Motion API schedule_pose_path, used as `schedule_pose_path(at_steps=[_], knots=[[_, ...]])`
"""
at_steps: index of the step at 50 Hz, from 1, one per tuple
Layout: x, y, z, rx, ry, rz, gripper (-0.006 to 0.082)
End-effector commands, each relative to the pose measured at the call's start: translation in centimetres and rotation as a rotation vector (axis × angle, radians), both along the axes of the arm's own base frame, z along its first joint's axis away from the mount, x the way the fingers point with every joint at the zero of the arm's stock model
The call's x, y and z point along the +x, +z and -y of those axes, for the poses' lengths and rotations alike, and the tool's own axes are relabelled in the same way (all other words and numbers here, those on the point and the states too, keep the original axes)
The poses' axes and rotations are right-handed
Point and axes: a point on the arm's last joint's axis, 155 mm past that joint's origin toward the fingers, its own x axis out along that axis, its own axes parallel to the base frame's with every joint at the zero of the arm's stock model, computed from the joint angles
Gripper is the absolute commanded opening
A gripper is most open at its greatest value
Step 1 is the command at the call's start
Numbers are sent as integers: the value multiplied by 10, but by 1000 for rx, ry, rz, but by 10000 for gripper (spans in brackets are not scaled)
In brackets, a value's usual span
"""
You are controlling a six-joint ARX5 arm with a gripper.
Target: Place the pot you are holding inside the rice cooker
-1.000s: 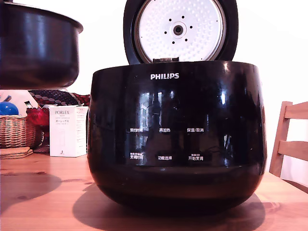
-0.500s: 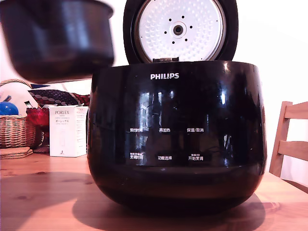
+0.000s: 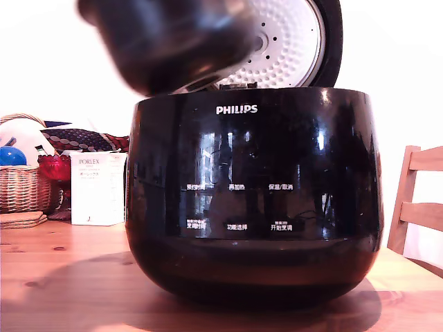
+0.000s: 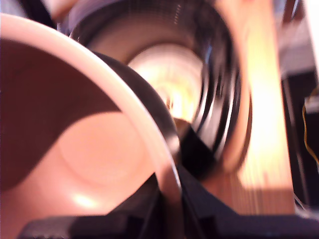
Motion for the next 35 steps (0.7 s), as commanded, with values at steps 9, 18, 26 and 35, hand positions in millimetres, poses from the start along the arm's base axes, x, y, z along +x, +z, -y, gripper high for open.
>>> schedule_pose_path(at_steps=[9, 18, 26, 35], knots=[[-7, 30, 30, -140, -85, 49, -21], [-4, 23, 43, -143, -106, 32, -21], [1, 10, 52, -123, -111, 12, -21], [5, -8, 58, -85, -115, -18, -21]])
